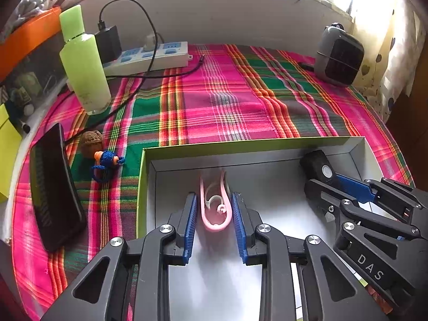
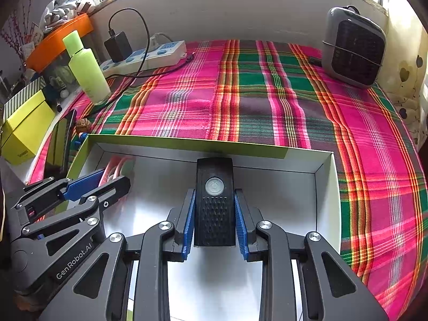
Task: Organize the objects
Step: 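Lower the pink hook into the white box and open the left gripper, then lower the black remote into the white box and open the right gripper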
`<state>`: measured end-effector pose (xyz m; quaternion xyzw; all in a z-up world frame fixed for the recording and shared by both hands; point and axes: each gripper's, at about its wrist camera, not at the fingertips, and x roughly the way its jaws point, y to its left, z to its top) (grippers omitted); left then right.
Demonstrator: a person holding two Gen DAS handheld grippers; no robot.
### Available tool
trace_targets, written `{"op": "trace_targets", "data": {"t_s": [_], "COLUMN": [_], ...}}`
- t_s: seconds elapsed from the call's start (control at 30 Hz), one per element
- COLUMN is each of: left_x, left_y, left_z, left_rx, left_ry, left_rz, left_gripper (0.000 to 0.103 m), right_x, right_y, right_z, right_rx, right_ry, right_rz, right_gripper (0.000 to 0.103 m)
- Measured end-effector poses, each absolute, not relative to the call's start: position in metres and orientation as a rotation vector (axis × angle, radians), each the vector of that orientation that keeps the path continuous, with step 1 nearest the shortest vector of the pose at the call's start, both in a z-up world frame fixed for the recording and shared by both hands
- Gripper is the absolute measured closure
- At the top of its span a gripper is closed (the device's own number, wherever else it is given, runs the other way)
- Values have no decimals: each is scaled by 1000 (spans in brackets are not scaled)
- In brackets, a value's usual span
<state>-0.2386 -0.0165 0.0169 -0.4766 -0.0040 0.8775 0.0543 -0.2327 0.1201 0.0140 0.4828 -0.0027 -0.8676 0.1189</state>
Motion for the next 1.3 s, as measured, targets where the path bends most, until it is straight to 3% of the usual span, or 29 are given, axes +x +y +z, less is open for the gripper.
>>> {"op": "trace_targets", "data": {"t_s": [0.23, 0.3, 0.37, 1.3], "left_x": [-235, -233, -230, -143], "left_y": [-19, -20, -20, -31], "left_z": [19, 20, 22, 56], "left_rx": [-1454, -1452, -1450, -1329], "left_ry": [-31, -29, -30, -104], "left_rz": [2675, 2679, 2680, 2733], "left_gripper": [67, 64, 61, 59], "right_x": [-230, -228, -226, -142], "right_y": [120, 121, 122, 133], "right_z": [15, 17, 18, 51], "right_rx": [1395, 1380, 1373, 1229], "right_ry": [-29, -27, -32, -26], "right_rz": [-2530, -2541, -2550, -2647], "right_gripper": [72, 61, 57, 56]}}
